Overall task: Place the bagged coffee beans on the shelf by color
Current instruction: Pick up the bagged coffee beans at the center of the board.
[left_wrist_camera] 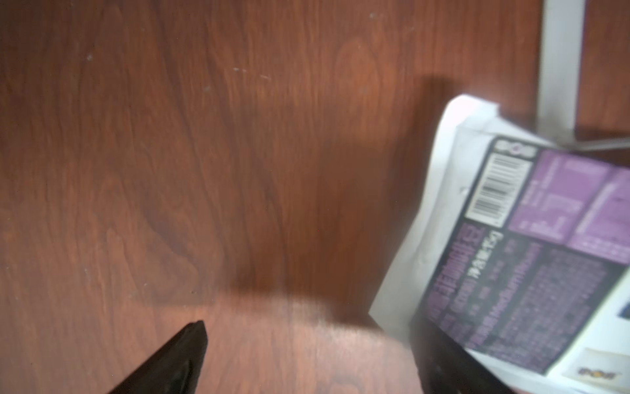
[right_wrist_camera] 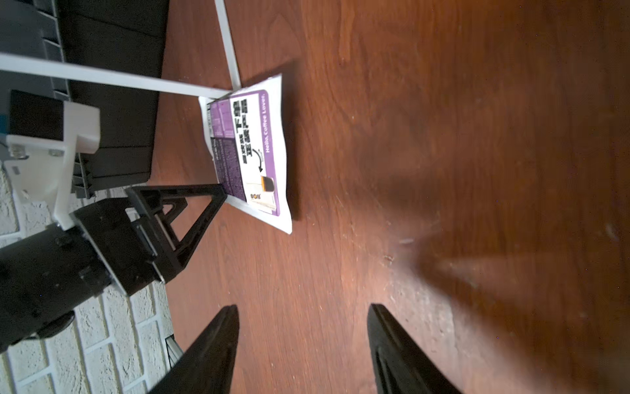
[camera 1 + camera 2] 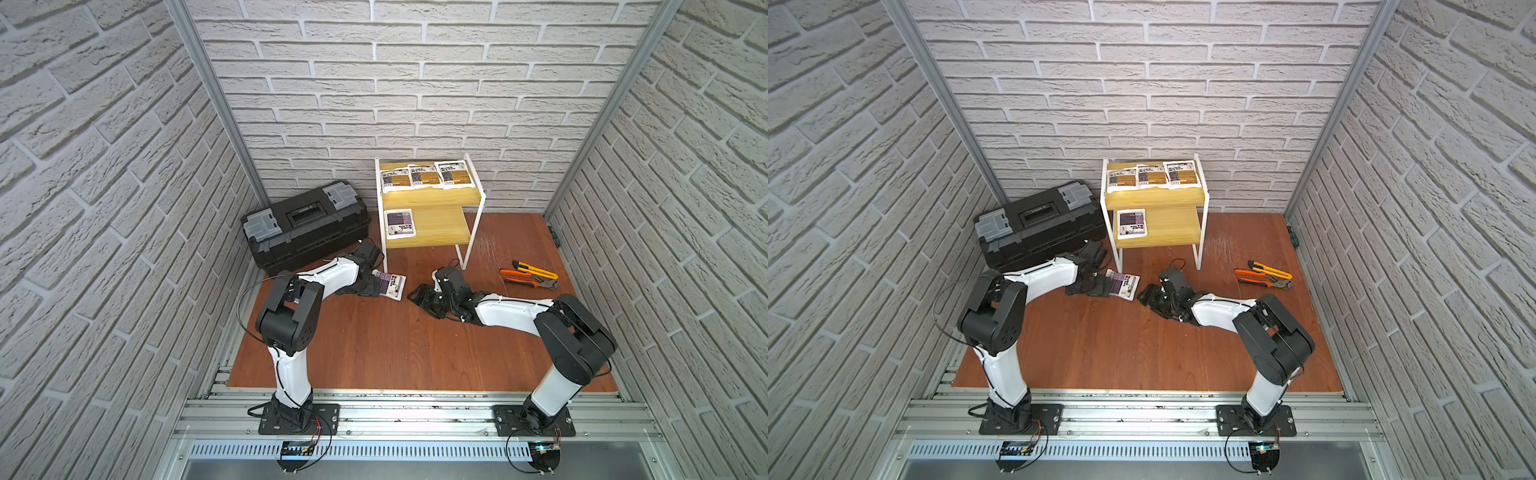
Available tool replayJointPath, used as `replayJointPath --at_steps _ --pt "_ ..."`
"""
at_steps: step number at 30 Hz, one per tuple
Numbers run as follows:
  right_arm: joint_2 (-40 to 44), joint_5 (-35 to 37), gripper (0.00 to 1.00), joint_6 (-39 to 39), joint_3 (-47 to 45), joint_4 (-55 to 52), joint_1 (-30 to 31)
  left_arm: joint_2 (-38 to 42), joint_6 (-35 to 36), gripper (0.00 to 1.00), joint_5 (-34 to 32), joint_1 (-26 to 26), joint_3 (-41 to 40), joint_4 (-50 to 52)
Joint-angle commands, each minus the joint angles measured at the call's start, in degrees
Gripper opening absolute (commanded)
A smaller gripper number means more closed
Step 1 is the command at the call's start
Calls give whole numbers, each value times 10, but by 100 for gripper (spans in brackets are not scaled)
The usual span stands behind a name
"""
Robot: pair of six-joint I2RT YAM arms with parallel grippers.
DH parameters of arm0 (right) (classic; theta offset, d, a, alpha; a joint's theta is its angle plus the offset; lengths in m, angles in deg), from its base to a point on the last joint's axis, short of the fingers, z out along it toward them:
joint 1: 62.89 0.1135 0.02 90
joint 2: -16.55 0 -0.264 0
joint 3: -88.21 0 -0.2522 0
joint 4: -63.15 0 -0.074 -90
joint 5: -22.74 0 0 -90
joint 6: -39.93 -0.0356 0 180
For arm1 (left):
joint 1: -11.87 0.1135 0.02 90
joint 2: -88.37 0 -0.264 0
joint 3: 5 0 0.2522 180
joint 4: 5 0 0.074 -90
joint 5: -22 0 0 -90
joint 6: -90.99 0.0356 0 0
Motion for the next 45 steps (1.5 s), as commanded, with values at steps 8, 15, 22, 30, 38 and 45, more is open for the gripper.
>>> replayJointPath --at_steps 8,15,22,30,38,45 --pt "-83 20 64 -22 60 85 -3 -13 5 99 2 -1 -29 -19" --pt "-132 41 64 -45 65 148 -4 -14 5 98 8 0 -33 -22" --pt "-197 49 63 -79 85 191 -2 -14 7 98 10 -1 -31 -19" --pt "-226 35 54 -84 103 206 3 -12 7 99 12 0 -35 -23" --pt "-203 24 26 -81 65 232 3 -4 5 99 12 -2 -42 -24" --pt "-173 5 5 -81 44 252 3 14 4 98 10 -3 -51 -20"
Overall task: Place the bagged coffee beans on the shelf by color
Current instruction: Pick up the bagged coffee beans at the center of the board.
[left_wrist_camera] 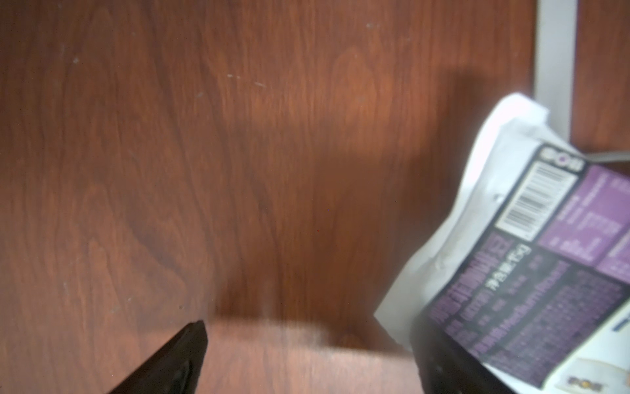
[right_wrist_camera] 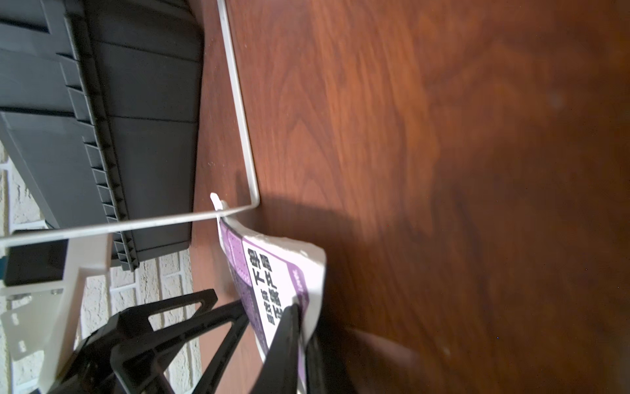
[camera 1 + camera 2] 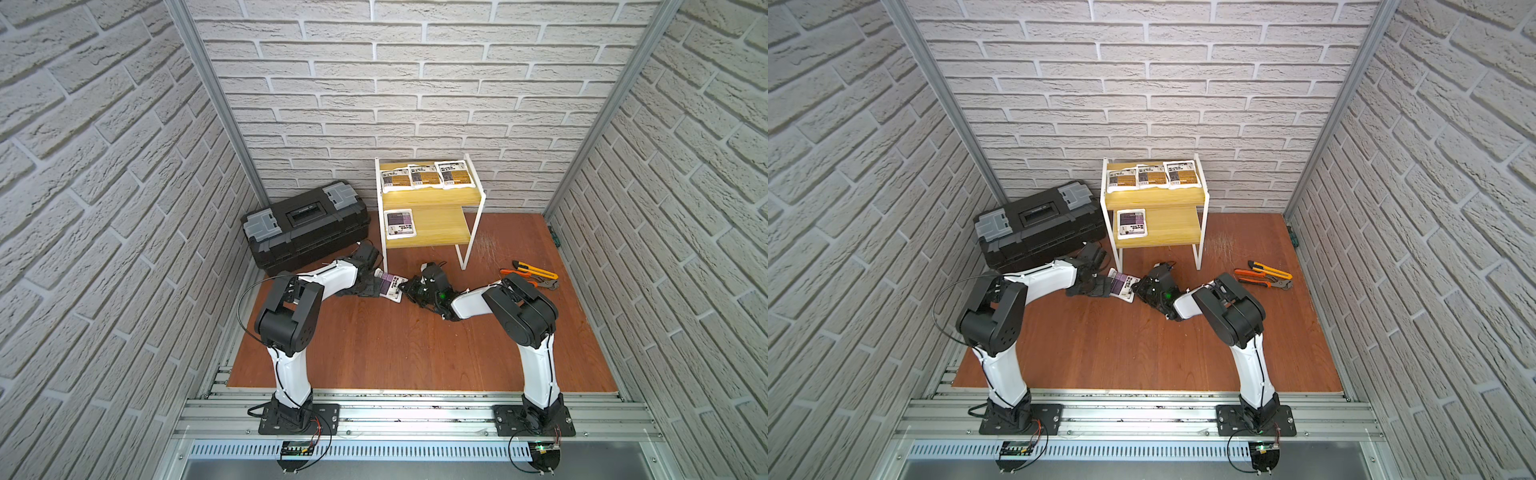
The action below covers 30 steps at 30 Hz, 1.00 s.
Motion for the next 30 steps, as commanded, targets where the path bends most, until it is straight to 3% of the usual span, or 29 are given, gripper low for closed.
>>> replayJointPath --at_steps 1,30 --pt "37 -11 3 3 -26 -11 2 12 2 99 2 -2 -26 22" --pt "400 74 2 -98 -270 -119 17 302 -153 98 45 -26 -157 37"
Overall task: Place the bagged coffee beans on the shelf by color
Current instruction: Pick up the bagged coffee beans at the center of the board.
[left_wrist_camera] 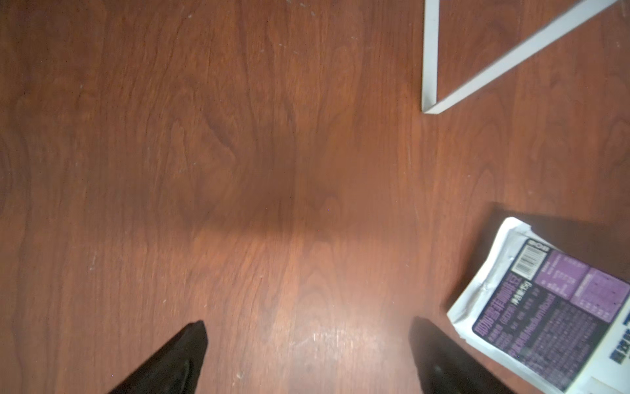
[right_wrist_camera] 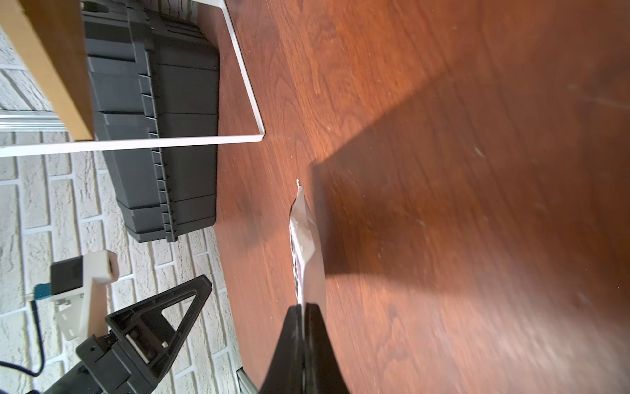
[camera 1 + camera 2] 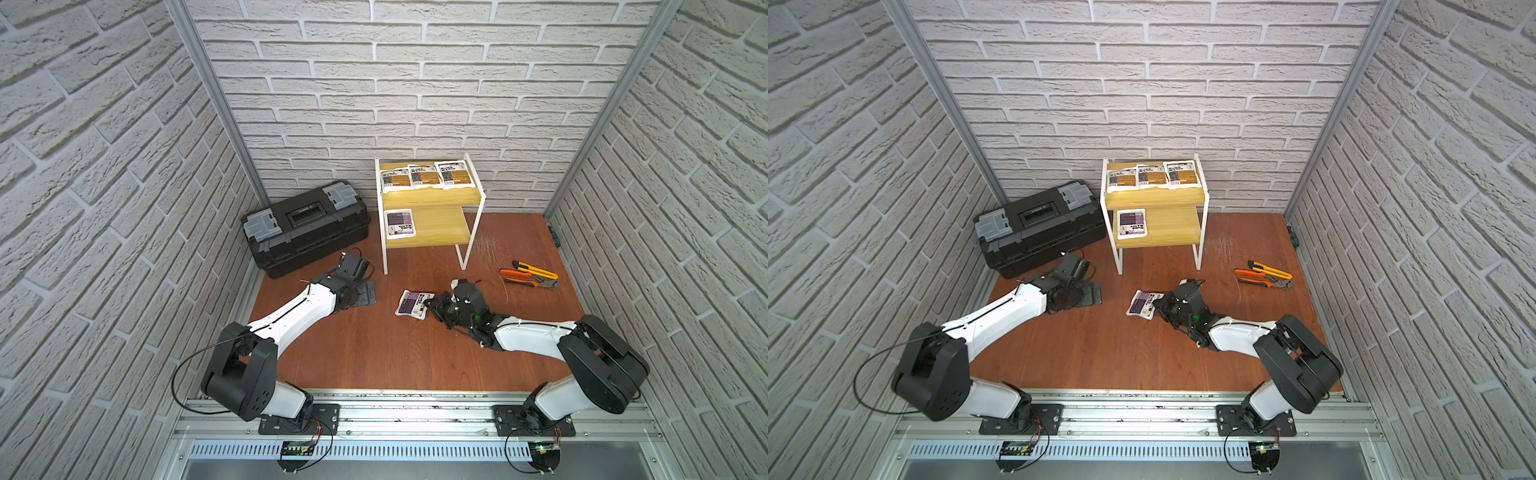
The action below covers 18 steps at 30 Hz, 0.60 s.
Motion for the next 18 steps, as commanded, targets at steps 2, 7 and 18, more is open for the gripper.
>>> replayJointPath --at_steps 2,7,18 --pt "71 28 3 -20 -26 -30 5 55 -42 98 20 -2 -21 5" --pt "150 42 3 -24 -44 -73 5 102 -70 98 31 1 -29 1" --pt "251 93 3 -53 -52 -94 9 153 -151 99 79 16 -38 -61"
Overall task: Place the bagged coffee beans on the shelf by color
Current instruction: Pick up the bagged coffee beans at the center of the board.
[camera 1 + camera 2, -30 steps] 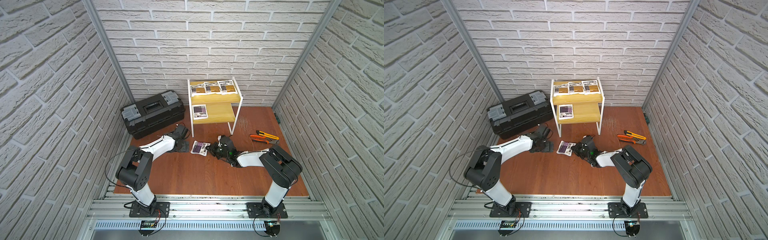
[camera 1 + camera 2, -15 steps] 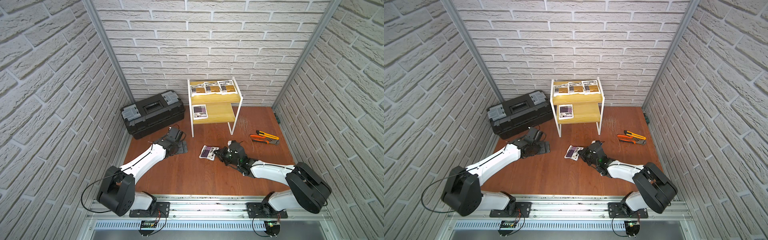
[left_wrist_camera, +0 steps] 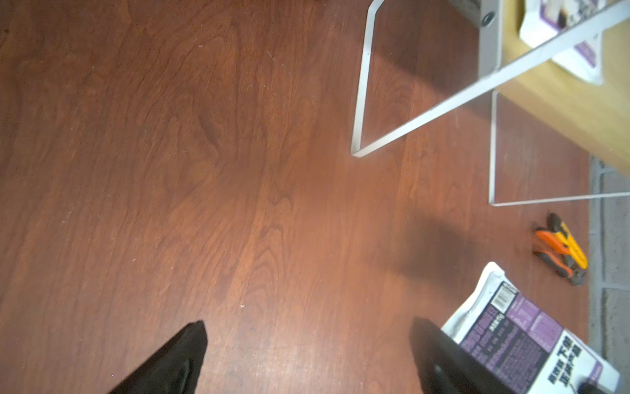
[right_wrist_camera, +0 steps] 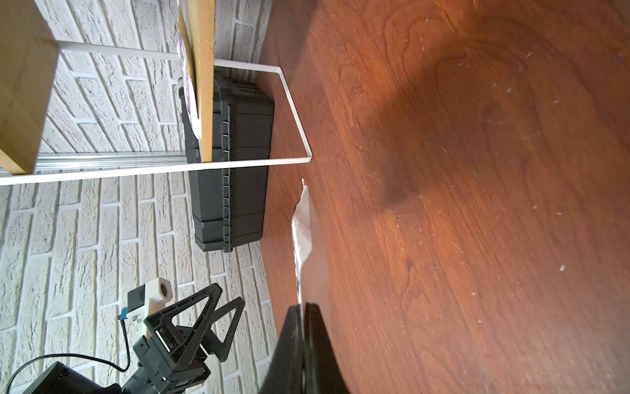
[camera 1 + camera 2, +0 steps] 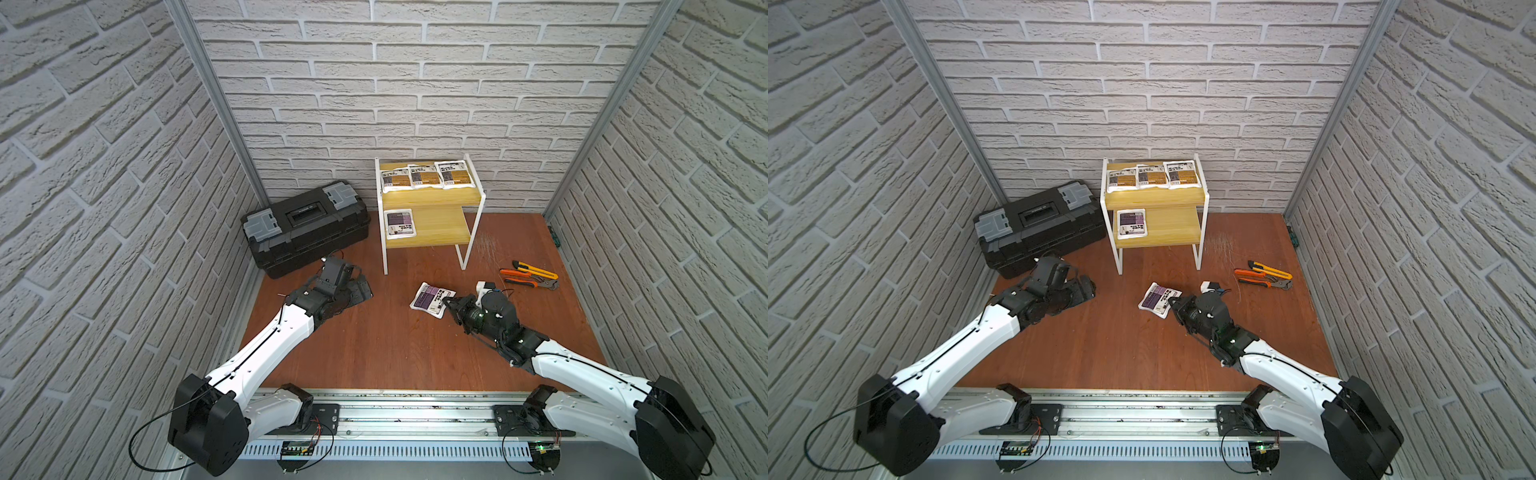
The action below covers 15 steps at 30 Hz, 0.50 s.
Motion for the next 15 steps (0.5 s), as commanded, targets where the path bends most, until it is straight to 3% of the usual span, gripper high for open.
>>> replayJointPath --at_steps 1,8,15 --pt "14 26 3 -14 1 18 8 15 -39 99 33 7 -10 -53" --pt "13 71 3 -9 30 45 25 30 -98 99 77 16 -12 -121" --pt "-13 115 3 0 74 79 28 29 -124 98 78 20 8 -150"
